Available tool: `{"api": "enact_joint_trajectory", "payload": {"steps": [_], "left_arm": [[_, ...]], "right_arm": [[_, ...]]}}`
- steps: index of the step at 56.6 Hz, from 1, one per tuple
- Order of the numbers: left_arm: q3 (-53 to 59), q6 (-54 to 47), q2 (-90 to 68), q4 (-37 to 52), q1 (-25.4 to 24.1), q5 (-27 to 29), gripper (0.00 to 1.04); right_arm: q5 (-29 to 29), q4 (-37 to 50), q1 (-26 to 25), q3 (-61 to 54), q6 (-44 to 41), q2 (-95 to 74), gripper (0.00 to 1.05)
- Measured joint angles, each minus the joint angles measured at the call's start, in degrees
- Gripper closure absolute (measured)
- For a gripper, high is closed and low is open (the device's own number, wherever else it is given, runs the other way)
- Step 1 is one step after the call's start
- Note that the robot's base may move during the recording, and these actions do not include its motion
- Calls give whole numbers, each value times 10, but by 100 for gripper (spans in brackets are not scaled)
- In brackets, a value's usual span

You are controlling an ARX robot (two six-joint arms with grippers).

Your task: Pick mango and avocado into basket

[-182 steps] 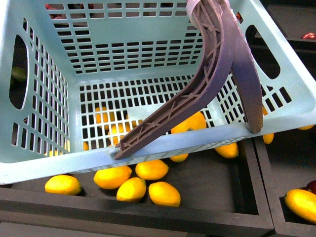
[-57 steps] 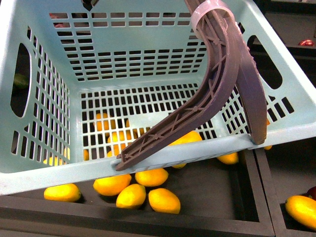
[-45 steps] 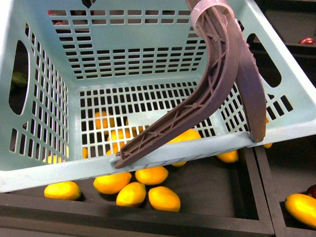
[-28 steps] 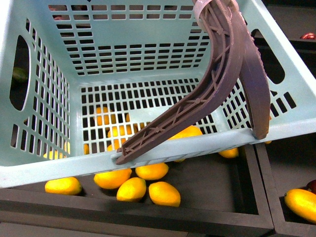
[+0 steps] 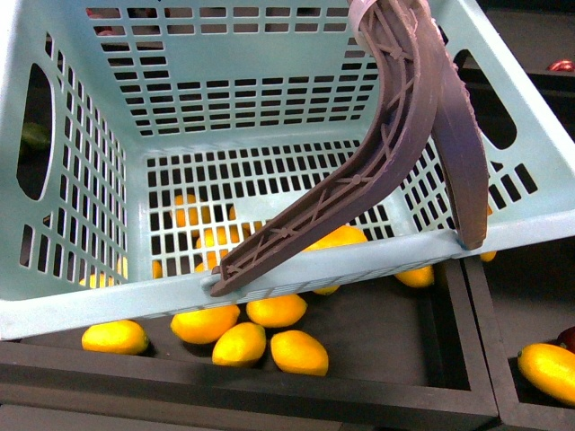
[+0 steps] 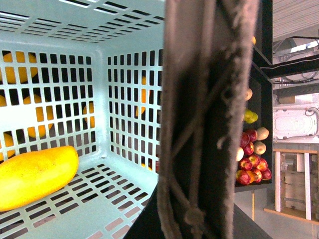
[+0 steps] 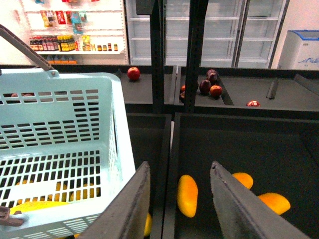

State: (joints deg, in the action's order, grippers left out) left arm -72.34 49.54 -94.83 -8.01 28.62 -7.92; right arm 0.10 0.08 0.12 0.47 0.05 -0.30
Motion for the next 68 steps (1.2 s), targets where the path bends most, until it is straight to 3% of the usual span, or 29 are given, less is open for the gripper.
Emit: {"api": "enact_joint_trajectory", "payload": {"steps": [20, 68], "left_arm": [[0, 0, 0, 0, 0, 0, 99], [0, -1, 0, 0, 3, 0, 99]], "right_arm": [[0, 0, 0, 0, 0, 0, 6], [-2, 0, 0, 0, 0, 0, 8]]}}
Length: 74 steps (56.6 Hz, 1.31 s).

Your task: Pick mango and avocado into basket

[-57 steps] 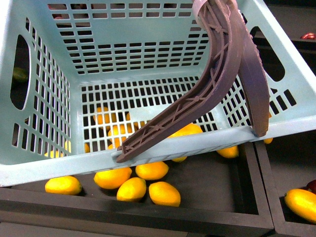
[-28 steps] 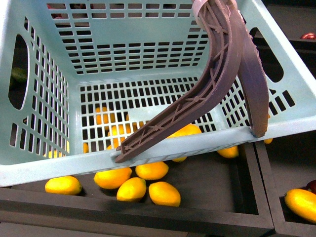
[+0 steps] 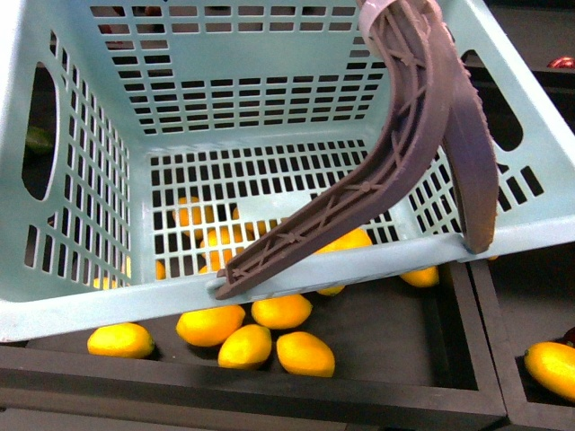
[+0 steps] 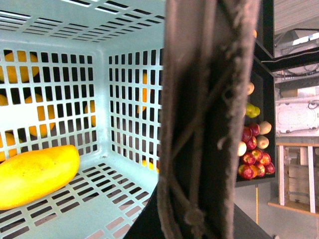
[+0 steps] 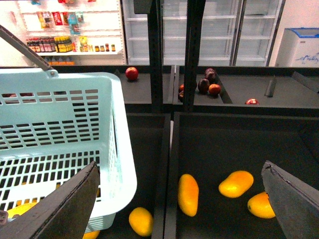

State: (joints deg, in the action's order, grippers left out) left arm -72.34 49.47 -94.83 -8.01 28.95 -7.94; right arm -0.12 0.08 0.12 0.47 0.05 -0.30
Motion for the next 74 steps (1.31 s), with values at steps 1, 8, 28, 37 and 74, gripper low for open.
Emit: {"api": "enact_joint_trajectory", "payload": {"steps": [1, 8, 28, 37, 74], "left_arm": [[0, 0, 0, 0, 1, -1, 99], [0, 3, 0, 0, 4, -13, 99], [0, 0, 0, 0, -1, 3, 99], [-1, 0, 0, 0, -3, 2, 99], [-2, 1, 0, 0, -3, 0, 99]], "right_arm": [[0, 0, 0, 0, 0, 0, 8], [0, 0, 0, 0, 0, 0, 8], [2, -1, 0, 0, 0, 1, 8], [2, -2, -1, 0, 0, 0, 8], [2, -2, -1, 0, -1, 1, 8]]}}
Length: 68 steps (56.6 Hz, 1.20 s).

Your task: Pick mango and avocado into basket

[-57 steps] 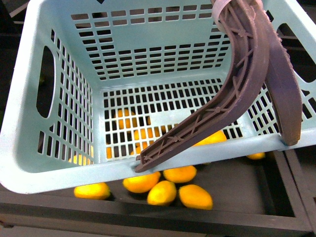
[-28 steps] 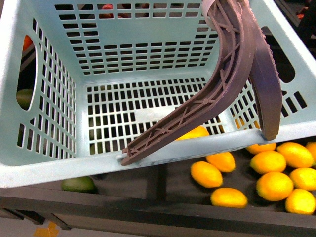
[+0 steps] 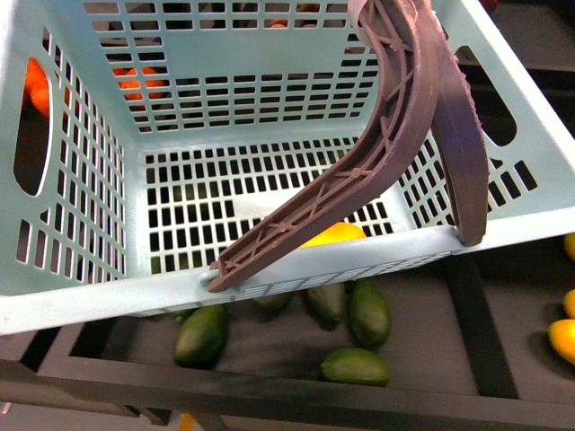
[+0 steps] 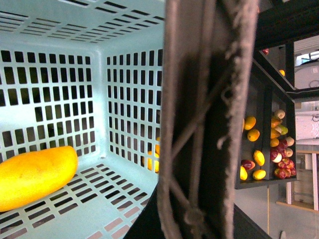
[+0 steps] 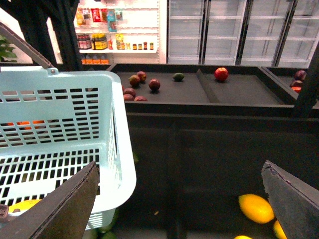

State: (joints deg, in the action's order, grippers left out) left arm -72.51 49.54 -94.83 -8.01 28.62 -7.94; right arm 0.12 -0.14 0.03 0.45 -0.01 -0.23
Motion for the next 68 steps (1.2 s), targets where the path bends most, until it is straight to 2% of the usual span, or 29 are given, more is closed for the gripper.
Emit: {"api": "enact_joint_trajectory", "payload": {"steps": [53, 55, 56, 58, 61, 64, 68], "left_arm": [[0, -8, -1, 0, -7, 10, 99], [0, -7, -1, 0, -6, 7, 99], [0, -5, -1, 0, -6, 6, 99], [0, -5, -1, 0, -5, 5, 99], [0, -2, -1, 0, -4, 2, 99], [0, -1, 0, 0, -1, 0, 99], [0, -2, 0, 0, 2, -5, 99]], "right_arm": [[2, 0, -1, 0, 0, 0, 8], [-35, -35, 11, 12, 19, -20, 8], [-95, -77, 26, 32, 48, -41, 8], [-156, -142, 37, 66, 77, -96, 8], [-233, -196, 25, 104, 114, -189, 8], [-245, -182, -3, 114, 119, -252, 8], [-212, -118, -69, 122, 125, -339, 8]]}}
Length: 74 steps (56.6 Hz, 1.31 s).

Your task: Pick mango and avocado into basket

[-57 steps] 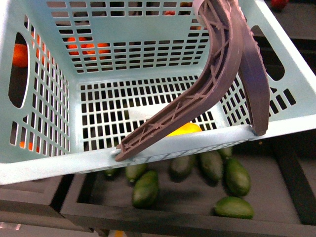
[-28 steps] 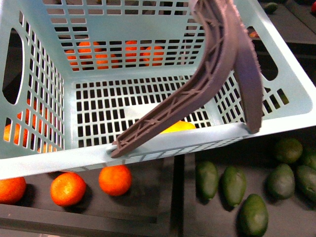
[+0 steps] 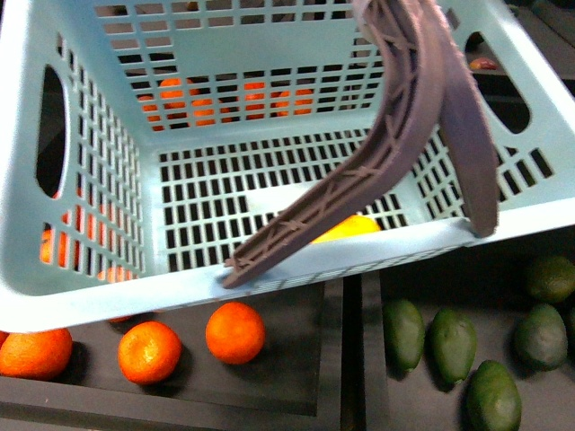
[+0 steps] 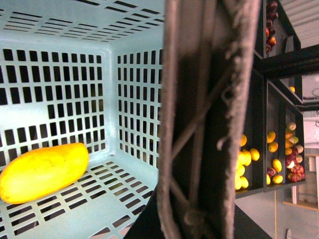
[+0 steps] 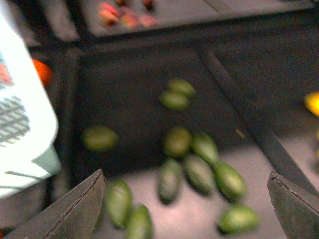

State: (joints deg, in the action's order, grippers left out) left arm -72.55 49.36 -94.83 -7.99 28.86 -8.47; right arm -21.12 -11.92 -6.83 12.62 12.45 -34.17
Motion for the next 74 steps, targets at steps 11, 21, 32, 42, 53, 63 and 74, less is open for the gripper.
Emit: {"api": "enact_joint_trajectory", "payload": {"steps": [11, 21, 32, 42, 53, 63, 74], "left_arm": [[0, 5, 0, 0, 1, -1, 99], [0, 0, 0, 0, -4, 10, 99], [0, 2, 0, 0, -3, 3, 99], [0, 2, 0, 0, -2, 4, 99], [0, 2, 0, 0, -3, 6, 99], [0, 2, 0, 0, -3, 7, 99], [0, 2, 0, 0, -3, 5, 99]], "right_arm": [[100, 197, -130, 31, 18, -207, 8], [175, 336, -159, 73, 9, -416, 8], [201, 433, -143, 161, 5, -712, 8], [218, 433, -115, 220, 29, -861, 8], [231, 430, -85, 284, 82, -958, 8], [235, 427, -73, 318, 113, -1003, 8], [242, 418, -72, 355, 129, -1041, 8]]}}
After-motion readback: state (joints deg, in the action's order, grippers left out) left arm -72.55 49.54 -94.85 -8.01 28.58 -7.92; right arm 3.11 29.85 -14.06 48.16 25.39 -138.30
